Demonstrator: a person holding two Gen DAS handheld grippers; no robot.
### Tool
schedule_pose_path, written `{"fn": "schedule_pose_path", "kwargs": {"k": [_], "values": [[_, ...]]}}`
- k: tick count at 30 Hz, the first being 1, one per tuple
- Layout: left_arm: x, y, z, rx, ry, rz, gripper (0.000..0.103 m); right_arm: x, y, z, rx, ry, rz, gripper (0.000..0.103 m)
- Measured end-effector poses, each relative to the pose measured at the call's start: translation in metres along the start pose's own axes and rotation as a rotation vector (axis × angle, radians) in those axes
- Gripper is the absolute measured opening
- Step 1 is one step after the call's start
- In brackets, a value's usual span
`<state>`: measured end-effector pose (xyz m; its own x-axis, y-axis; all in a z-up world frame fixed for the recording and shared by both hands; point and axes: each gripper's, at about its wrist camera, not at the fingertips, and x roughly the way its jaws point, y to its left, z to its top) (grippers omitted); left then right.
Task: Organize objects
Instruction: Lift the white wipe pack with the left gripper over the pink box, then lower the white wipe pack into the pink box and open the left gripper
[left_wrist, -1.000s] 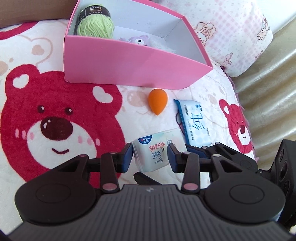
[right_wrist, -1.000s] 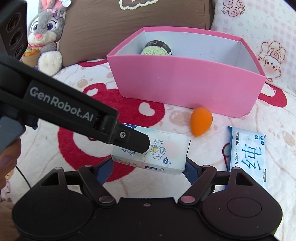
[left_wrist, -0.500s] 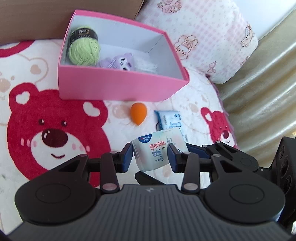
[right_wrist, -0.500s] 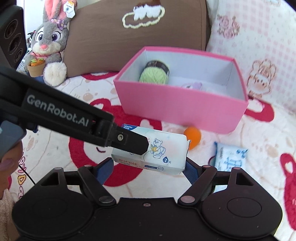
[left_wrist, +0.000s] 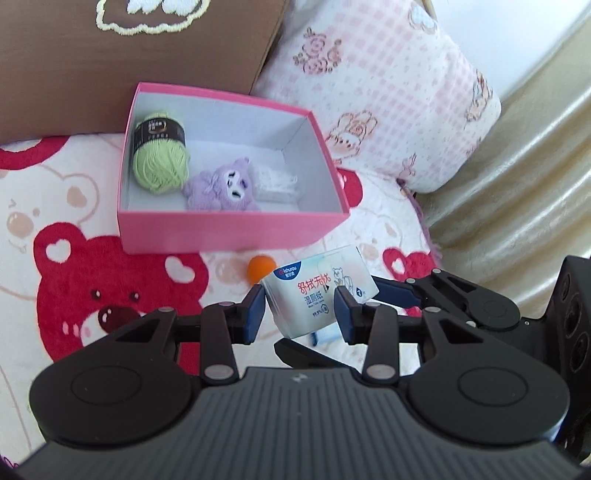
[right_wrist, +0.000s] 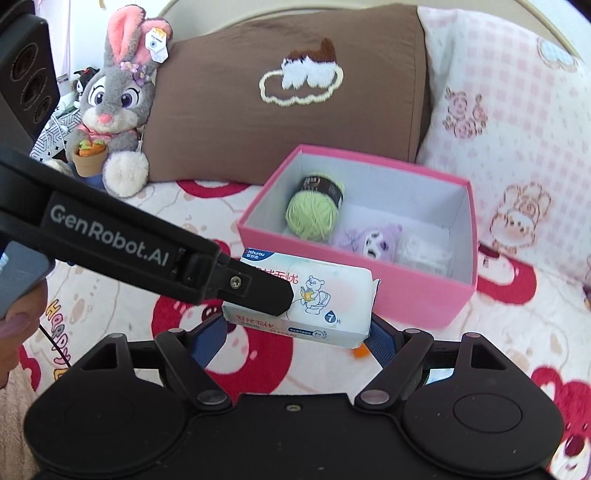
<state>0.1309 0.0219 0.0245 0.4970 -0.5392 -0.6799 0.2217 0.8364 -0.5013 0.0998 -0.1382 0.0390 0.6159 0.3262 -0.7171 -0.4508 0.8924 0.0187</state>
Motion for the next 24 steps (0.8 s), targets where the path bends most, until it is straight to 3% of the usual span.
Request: {"fn": "schedule_pose_path", "kwargs": {"k": [11,14,18,22,24], "values": [[0.002,-0.007,0.064,-0.048,-0.033,-0.019,0.039,-0.008,-0.034,0.052,-0.045,-0.123,0.033,0.085],[0.01,-0.006,0.081,-0.068,-0.033,-0.023,0.039,-0.004,-0.051,0.069,-0.024,-0.111,0.068,0.085],[0.024,-0.005,0.101,-0.088,-0.039,-0.026,0.039,0.016,-0.071,0.083,0.006,-0.064,0.052,0.077],[0.047,-0.004,0.119,-0.08,-0.027,0.025,0.039,0.04,-0.088,0.09,0.021,-0.024,0.032,0.061],[0.059,0.0,0.13,-0.083,-0.02,0.03,0.039,0.049,-0.095,0.094,0.018,-0.02,0.023,0.058]]}}
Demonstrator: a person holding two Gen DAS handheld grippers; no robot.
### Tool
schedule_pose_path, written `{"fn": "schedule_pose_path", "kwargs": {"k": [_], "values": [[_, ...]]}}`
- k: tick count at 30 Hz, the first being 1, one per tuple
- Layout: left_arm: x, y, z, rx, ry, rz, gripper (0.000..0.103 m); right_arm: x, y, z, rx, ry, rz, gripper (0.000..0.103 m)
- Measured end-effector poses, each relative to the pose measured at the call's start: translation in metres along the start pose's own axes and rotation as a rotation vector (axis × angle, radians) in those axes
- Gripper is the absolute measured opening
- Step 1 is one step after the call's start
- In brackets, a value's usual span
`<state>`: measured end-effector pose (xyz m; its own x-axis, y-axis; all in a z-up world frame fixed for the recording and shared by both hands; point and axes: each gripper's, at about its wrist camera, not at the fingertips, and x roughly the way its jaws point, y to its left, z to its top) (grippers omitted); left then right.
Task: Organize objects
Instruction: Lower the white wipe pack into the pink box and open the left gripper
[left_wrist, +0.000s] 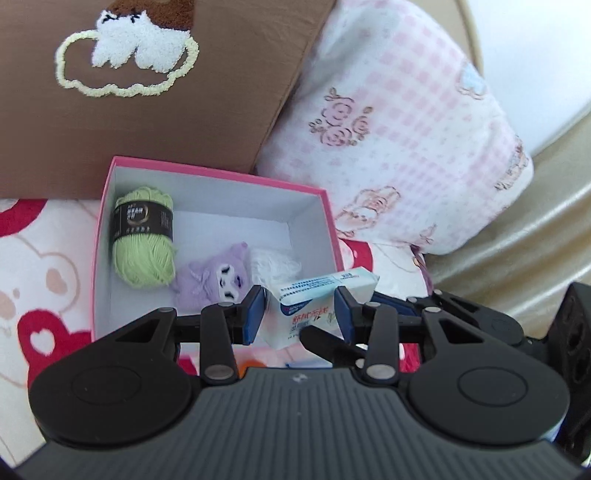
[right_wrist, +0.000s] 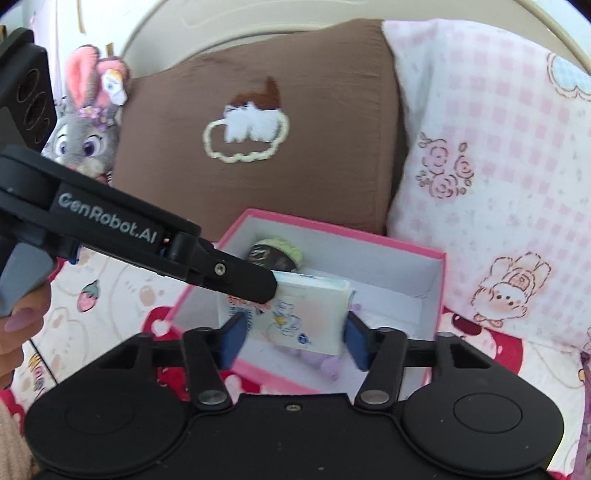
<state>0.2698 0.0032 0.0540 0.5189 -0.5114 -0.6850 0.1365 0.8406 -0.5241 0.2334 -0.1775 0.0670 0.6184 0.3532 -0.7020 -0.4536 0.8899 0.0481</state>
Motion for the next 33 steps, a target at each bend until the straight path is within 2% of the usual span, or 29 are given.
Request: {"fn": "schedule_pose_path", "kwargs": {"k": [1,4,11,18,23,33], "values": [[0.006,0.003,0.005,-0.015,0.001,0.0,0.039,0.004,-0.003,0.002,-0.009,0.002,-0.01,0.054],[0.029,0.012,0.02,-0.053,0.029,-0.002,0.039,0.021,-0.018,0.009,0.017,0.032,-0.014,0.051],[0.093,0.028,0.035,-0.112,0.099,0.011,0.041,0.073,-0.043,0.012,0.069,0.127,-0.072,0.052],[0.141,0.059,0.035,-0.241,0.145,-0.021,0.041,0.109,-0.054,0.005,0.051,0.196,-0.113,0.051],[0.159,0.069,0.029,-0.289,0.141,-0.05,0.041,0.123,-0.055,0.004,0.007,0.246,-0.153,0.051],[0.175,0.077,0.024,-0.288,0.14,-0.044,0.04,0.14,-0.034,-0.006,-0.167,0.296,-0.245,0.05]]}}
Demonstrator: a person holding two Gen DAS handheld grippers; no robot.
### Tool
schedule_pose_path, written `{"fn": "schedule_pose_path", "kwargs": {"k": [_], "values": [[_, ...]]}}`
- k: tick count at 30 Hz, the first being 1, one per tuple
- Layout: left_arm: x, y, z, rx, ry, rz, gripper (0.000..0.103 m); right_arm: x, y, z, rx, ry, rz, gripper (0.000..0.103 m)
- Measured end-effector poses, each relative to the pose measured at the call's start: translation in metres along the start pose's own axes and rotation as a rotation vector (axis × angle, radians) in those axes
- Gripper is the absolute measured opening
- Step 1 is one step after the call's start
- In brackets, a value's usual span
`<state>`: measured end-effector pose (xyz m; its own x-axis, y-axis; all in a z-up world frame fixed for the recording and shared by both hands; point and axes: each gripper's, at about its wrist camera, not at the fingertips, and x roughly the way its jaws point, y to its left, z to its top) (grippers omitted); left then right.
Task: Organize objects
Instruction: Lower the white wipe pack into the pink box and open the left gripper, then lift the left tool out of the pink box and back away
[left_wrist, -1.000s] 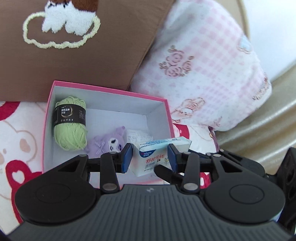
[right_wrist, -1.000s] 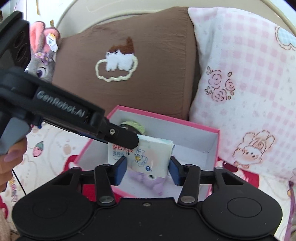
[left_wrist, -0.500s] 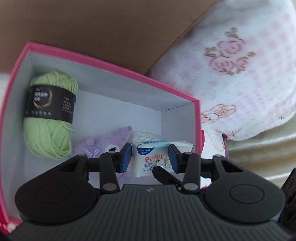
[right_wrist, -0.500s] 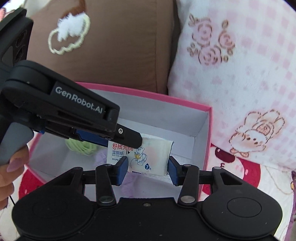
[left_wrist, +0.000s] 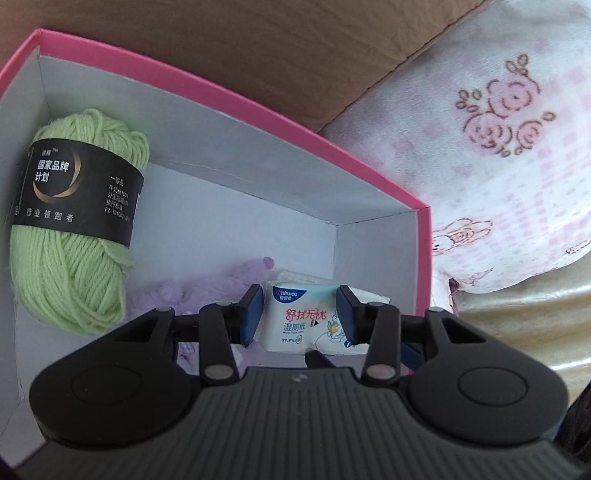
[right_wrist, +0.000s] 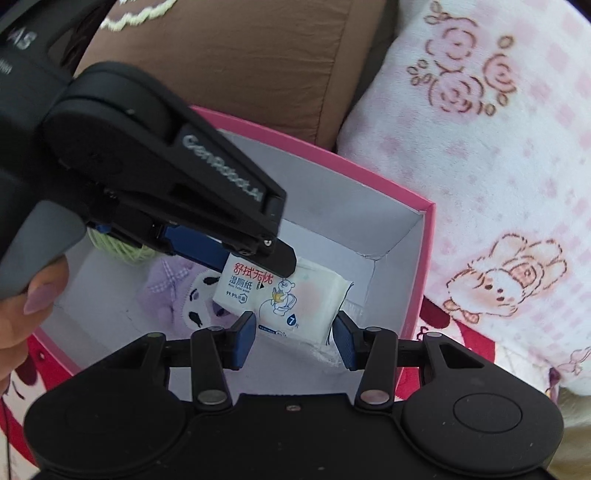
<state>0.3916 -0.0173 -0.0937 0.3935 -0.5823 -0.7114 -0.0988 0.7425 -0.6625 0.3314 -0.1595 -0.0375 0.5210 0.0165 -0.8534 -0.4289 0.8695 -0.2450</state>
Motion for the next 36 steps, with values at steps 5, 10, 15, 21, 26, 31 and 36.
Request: {"fn": "schedule_pose_path", "kwargs": {"k": [5,10,15,21,26,31,36], "values": [[0.0,-0.007,-0.005,0.087,-0.001,0.013,0.04,0.006,0.009,-0.01,-0.093,-0.007,-0.06,0.049],[0.002,-0.011,-0.009,0.127,-0.014,0.033,0.04,0.01,0.006,-0.015,-0.074,-0.036,-0.068,0.046],[0.012,-0.014,-0.014,0.154,-0.016,0.065,0.04,0.007,0.001,-0.019,-0.068,-0.069,-0.088,0.04],[0.017,-0.017,-0.016,0.171,-0.028,0.069,0.038,-0.025,-0.022,-0.033,0.005,-0.154,0.059,0.039],[0.023,-0.023,-0.018,0.167,-0.034,0.062,0.037,-0.027,-0.034,-0.046,0.06,-0.146,0.088,0.039],[0.03,-0.032,-0.023,0.176,-0.022,0.069,0.037,-0.033,-0.043,-0.059,0.111,-0.192,0.145,0.039],[0.02,-0.047,-0.024,0.242,-0.036,0.111,0.04,-0.05,-0.049,-0.078,0.17,-0.243,0.205,0.04]]}}
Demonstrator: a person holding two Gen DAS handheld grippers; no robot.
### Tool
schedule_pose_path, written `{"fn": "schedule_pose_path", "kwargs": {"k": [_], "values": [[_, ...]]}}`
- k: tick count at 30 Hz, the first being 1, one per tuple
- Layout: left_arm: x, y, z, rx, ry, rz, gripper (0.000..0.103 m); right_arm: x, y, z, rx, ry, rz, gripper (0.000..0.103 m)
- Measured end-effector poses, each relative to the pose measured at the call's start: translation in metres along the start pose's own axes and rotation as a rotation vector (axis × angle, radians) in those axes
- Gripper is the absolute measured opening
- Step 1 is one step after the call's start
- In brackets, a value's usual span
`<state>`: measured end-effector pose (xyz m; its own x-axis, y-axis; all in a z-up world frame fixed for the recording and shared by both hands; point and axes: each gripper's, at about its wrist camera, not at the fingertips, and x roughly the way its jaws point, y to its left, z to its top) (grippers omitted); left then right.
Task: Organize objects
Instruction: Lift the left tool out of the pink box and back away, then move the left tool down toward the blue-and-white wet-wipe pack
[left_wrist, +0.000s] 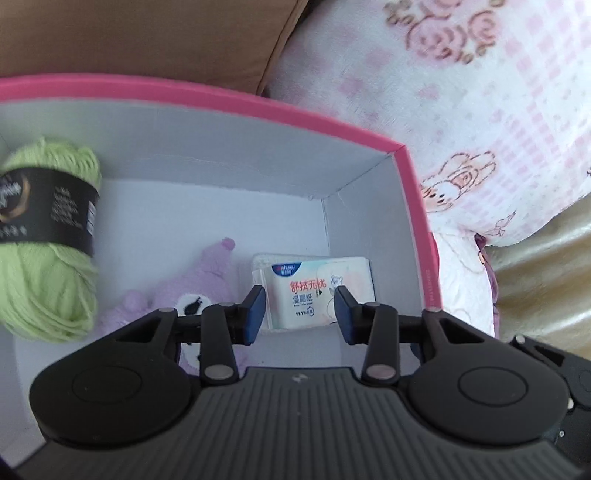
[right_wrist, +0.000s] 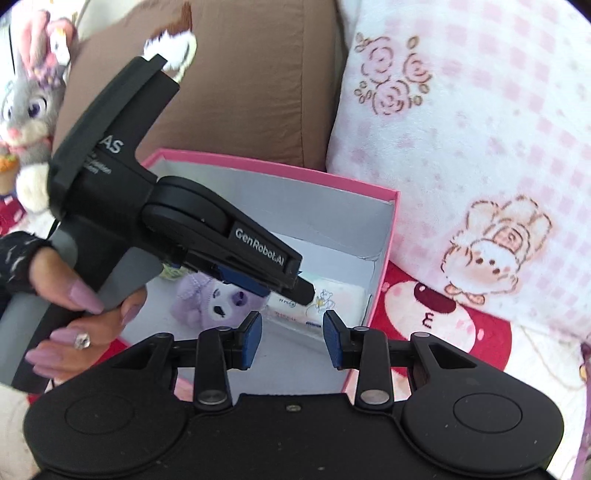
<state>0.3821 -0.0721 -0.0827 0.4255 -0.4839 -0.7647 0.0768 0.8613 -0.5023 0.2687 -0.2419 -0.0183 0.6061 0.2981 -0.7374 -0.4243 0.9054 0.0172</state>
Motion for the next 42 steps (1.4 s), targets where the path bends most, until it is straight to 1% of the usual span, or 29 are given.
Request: {"fn": "schedule_pose_path", "kwargs": {"k": [2,4,7,8,9,10,14,20,26,29,31,33,35,38,40,42], "values": [[-0.012,-0.003,0.001,0.005,0.004,-0.012,0.041,-0.007,-0.001,0.002,0.013,-0.011,0.015,0.04],[-0.028,-0.008,0.002,0.029,0.008,-0.01,0.041,-0.014,0.001,-0.001,0.028,-0.017,0.028,0.042],[-0.054,-0.013,-0.005,0.101,-0.011,0.035,0.041,-0.031,0.011,-0.009,0.043,-0.026,0.044,0.043],[-0.064,-0.016,-0.009,0.118,-0.017,0.046,0.041,-0.034,0.012,-0.007,0.044,-0.028,0.049,0.043],[-0.073,-0.019,-0.011,0.13,-0.018,0.053,0.042,-0.026,0.003,0.003,0.044,-0.032,0.055,0.044],[-0.092,-0.016,-0.015,0.137,-0.019,0.056,0.043,-0.026,0.007,0.006,0.042,-0.037,0.062,0.044],[-0.122,-0.027,-0.026,0.17,-0.026,0.085,0.044,-0.045,0.02,0.009,0.019,-0.059,0.089,0.044],[-0.158,-0.036,-0.045,0.223,-0.023,0.168,0.046,-0.075,0.046,0.013,-0.017,-0.054,0.093,0.047],[-0.206,-0.031,-0.067,0.24,-0.034,0.181,0.051,-0.085,0.057,0.012,0.025,-0.034,0.113,0.048],[-0.227,-0.031,-0.078,0.252,-0.047,0.197,0.054,-0.1,0.063,0.008,0.017,-0.047,0.106,0.054],[-0.238,-0.033,-0.086,0.268,-0.036,0.193,0.054,-0.109,0.067,0.006,0.009,-0.047,0.093,0.059],[-0.247,-0.036,-0.095,0.294,-0.02,0.199,0.055,-0.119,0.071,0.004,0.006,-0.047,0.075,0.061],[-0.254,-0.039,-0.102,0.296,-0.027,0.208,0.055,-0.127,0.075,0.001,0.012,-0.052,0.084,0.064],[-0.262,-0.046,-0.113,0.312,-0.021,0.194,0.056,-0.138,0.081,-0.005,0.003,-0.056,0.082,0.068],[-0.267,-0.052,-0.122,0.341,-0.017,0.188,0.058,-0.144,0.085,-0.009,-0.008,-0.061,0.082,0.074],[-0.271,-0.057,-0.131,0.363,-0.012,0.198,0.06,-0.151,0.088,-0.013,-0.018,-0.06,0.087,0.076]]}}
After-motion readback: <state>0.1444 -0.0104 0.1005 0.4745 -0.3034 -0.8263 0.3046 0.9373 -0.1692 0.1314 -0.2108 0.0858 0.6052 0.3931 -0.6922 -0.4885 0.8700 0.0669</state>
